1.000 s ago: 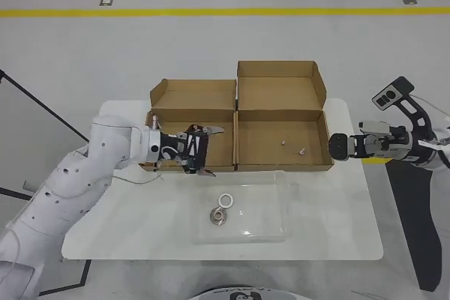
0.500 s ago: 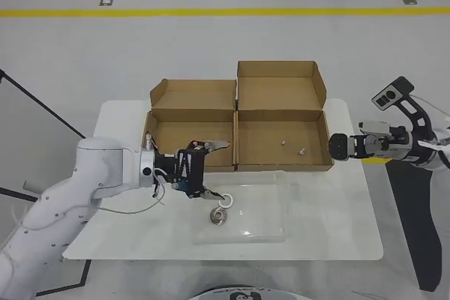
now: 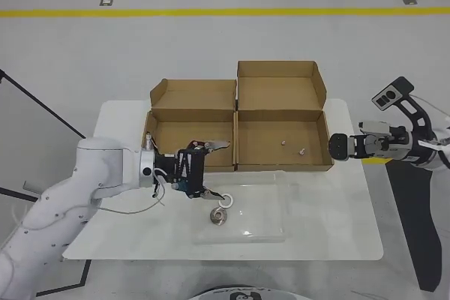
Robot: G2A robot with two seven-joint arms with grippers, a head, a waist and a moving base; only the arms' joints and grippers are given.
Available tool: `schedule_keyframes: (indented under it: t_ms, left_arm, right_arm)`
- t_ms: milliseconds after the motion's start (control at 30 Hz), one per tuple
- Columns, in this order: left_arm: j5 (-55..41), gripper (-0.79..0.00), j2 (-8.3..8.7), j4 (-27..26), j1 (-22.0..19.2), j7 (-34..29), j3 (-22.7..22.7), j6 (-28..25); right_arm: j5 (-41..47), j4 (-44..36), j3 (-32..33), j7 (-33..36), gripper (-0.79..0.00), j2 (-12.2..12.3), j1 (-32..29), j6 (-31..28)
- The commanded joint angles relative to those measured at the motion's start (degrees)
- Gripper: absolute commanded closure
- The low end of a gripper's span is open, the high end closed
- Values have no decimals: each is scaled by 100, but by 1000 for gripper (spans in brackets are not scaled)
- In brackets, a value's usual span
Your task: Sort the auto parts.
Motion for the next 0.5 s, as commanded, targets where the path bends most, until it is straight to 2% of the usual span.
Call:
schedule_keyframes:
  t_ms: [0, 100, 233, 467]
  left_arm:
    - [-7, -785, -8, -60, 53, -103, 30, 119]
    - [-67, -785, -7, -194, 68, -832, 169, 13]
    - [-756, -785, -41, -384, -84, -1801, 437, 21]
    - [-2197, -785, -112, -579, -775, -4043, 1184, 131]
  right_arm:
    - [0, 0, 0, 0, -785, 0, 0, 0]
    - [0, 0, 0, 0, -785, 0, 0, 0]
    - [0, 0, 0, 0, -785, 0, 0, 0]
    - [0, 0, 0, 0, -785, 0, 0, 0]
